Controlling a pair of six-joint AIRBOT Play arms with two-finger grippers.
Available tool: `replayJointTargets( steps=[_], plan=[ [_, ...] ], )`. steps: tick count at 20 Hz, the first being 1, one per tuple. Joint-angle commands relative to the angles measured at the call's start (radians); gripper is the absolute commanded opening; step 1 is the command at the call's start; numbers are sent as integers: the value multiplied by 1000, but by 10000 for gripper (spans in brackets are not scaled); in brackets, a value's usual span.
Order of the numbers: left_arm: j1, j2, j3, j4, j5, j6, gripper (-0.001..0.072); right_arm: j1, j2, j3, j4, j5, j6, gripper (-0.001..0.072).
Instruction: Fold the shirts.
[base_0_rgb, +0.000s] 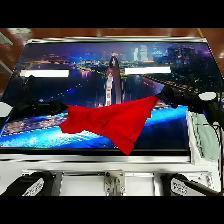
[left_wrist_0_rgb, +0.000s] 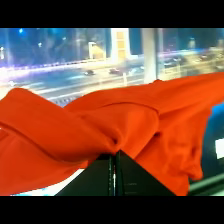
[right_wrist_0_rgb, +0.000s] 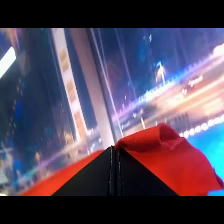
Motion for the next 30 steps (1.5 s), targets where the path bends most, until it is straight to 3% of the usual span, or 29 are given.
replayJointTargets(
  steps=[1, 3, 5, 8, 10, 13, 16, 18, 21, 23, 26, 30],
  plan=[
    [-16, -58, -10, -7, 72, 26, 35, 0, -65, 10, 124, -52, -133, 51],
    [-16, -20, 61, -7, 71, 105, 34, 0, -10, 85, 120, 63, -298, 51],
    [-10, 49, 225, 24, 71, 112, 34, 0, 92, 221, 98, 175, -415, 51],
    [-8, 164, 602, 85, 72, 138, 35, 0, 301, 479, -23, 169, -414, 51],
    [-8, 216, 855, 126, 72, 132, 35, 0, 446, 645, -150, 114, -366, 51],
    [-8, 278, 1104, 129, 71, 65, 35, 0, 635, 796, -364, 75, -166, 51],
    [-8, 365, 1162, 179, 51, -3, 35, 0, 785, 816, -525, 108, 45, 51],
    [-8, 406, 1162, 293, -76, -95, 35, 0, 845, 816, -604, 204, 137, 51],
    [-8, 422, 1162, 495, -341, -144, 35, 0, 861, 816, -711, 437, 179, 51],
    [-8, 417, 1143, 600, -451, -140, 35, 0, 830, 814, -780, 596, 197, 51],
    [-10, 414, 1049, 724, -475, -139, 34, 0, 734, 814, -814, 765, 197, 51],
    [-10, 349, 867, 753, -461, -95, 34, 0, 537, 812, -814, 862, 195, 51]
  ],
)
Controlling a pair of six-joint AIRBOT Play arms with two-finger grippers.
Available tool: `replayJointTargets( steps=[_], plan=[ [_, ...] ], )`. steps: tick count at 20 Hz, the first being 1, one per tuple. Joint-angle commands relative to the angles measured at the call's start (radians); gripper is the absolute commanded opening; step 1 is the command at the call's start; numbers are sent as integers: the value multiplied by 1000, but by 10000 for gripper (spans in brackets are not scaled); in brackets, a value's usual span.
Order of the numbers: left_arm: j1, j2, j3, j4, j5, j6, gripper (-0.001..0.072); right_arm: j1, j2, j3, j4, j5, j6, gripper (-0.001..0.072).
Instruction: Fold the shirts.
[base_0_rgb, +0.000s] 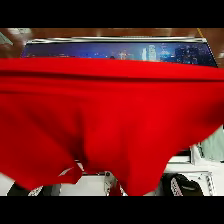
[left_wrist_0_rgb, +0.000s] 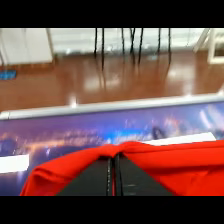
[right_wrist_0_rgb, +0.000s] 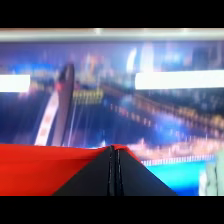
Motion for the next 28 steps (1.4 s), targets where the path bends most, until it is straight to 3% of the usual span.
replayJointTargets(
  steps=[1, 4, 7, 12, 15, 20, 22, 26, 27, 28],
  plan=[
    [0, -66, -154, 82, -26, 21, 34, -1, -172, -10, -42, 132, 8, 51],
    [0, -189, -279, 82, -24, 21, 35, 0, -341, -87, -27, 122, 6, 51],
    [0, -360, -341, 67, 37, 21, 34, 0, -512, -184, -19, -22, -3, 51],
    [0, -676, -342, -201, 223, 20, 35, 0, -784, -202, 310, -232, -5, 52],
    [-9, -816, -341, -505, 372, 23, 36, 0, -887, -203, 382, -217, -43, 52],
    [-174, -903, -336, -1027, 671, 286, 35, 0, -923, -202, 364, -207, -50, 52],
    [-285, -935, -280, -1088, 739, 328, 35, 0, -923, -202, 368, -172, -53, 53],
    [-464, -1065, -143, -1088, 761, 315, 35, 0, -923, -202, 364, -57, -57, 60],
    [-485, -1092, -138, -1089, 759, 293, 50, 0, -923, -202, 362, -26, -61, 61],
    [-492, -1114, -138, -1089, 736, 270, 266, -1, -923, -202, 362, 3, -66, 142]
  ],
)
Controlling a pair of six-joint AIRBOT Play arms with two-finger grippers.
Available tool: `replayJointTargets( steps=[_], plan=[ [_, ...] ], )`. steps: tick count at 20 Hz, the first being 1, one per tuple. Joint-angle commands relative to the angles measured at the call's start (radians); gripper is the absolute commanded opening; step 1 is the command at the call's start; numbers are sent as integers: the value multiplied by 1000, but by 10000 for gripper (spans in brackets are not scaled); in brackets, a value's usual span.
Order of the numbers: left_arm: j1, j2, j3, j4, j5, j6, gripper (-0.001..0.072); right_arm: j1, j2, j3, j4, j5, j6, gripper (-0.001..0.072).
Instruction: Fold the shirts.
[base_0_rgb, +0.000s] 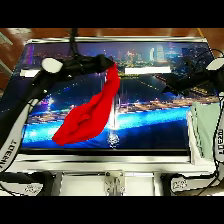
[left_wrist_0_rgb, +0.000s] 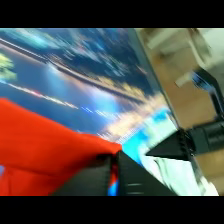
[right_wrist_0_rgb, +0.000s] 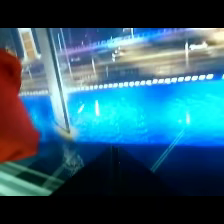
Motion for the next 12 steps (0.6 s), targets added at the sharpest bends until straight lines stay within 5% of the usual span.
replayJointTargets(
  steps=[1, 2, 3, 6, 9, 10, 12],
  plan=[
    [-65, -85, 42, -40, -31, -41, 570, -1, -2, 0, -1, 125, -17, 348],
    [-35, -86, 42, -33, -114, -59, 674, -1, -2, 0, -1, 153, -35, 517],
    [10, -79, 42, -23, -217, -76, 671, -1, -2, 0, -3, 178, -58, 571],
    [217, -36, 42, 209, -621, -267, 493, -1, -3, -1, -31, 174, -69, 570],
    [383, 62, 14, 602, -917, -337, 495, 0, -4, -1, -47, 112, -67, 570],
    [430, 118, -33, 673, -955, -336, 527, 0, -6, -3, -52, 90, -67, 569],
    [512, 246, -191, 686, -960, -335, 717, 0, -13, -27, -56, 33, -69, 570]
  ],
)
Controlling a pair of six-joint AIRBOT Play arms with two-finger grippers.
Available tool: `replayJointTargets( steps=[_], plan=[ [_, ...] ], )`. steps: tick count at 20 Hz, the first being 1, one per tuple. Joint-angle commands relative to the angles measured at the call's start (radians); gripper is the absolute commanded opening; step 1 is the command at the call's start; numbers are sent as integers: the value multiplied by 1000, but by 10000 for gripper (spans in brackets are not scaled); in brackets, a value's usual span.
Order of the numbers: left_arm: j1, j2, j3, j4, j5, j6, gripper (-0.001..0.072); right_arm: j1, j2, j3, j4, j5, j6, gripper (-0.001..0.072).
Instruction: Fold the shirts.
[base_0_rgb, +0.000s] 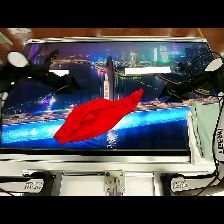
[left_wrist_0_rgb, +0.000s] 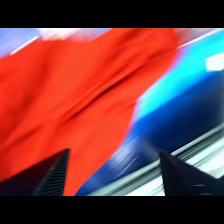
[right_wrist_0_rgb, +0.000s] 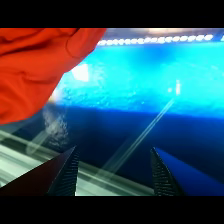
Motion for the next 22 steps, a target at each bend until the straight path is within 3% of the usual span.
replayJointTargets(
  steps=[1, 3, 7, 12, 13, 15, 16, 17, 18, 19, 22],
  plan=[
    [157, 200, -237, 189, -153, -32, 717, 0, -12, -34, -13, -101, -4, 571],
    [194, 322, -447, 188, -78, -27, 717, 0, -45, -48, 5, -140, -4, 637],
    [174, 380, -712, 128, 54, -30, 718, 1, -132, -48, 124, -187, -4, 637],
    [116, 304, -785, 52, 231, -40, 717, 11, -199, -48, 171, -217, -5, 637],
    [109, 283, -785, 48, 266, -53, 716, 26, -209, -48, 166, -225, -6, 676],
    [97, 242, -785, 26, 339, -81, 713, 70, -227, -48, 164, -258, -19, 676],
    [93, 228, -785, 11, 360, -92, 657, 93, -236, -48, 164, -286, -22, 676],
    [93, 220, -785, -11, 368, -82, 325, 113, -240, -48, 164, -318, -22, 676],
    [93, 220, -785, -31, 368, -39, 54, 130, -245, -48, 166, -361, -21, 676],
    [93, 222, -783, -49, 364, 13, 37, 143, -249, -48, 167, -394, -17, 676],
    [93, 227, -763, -52, 341, 39, 37, 181, -272, -47, 183, -463, -2, 676]
  ],
)
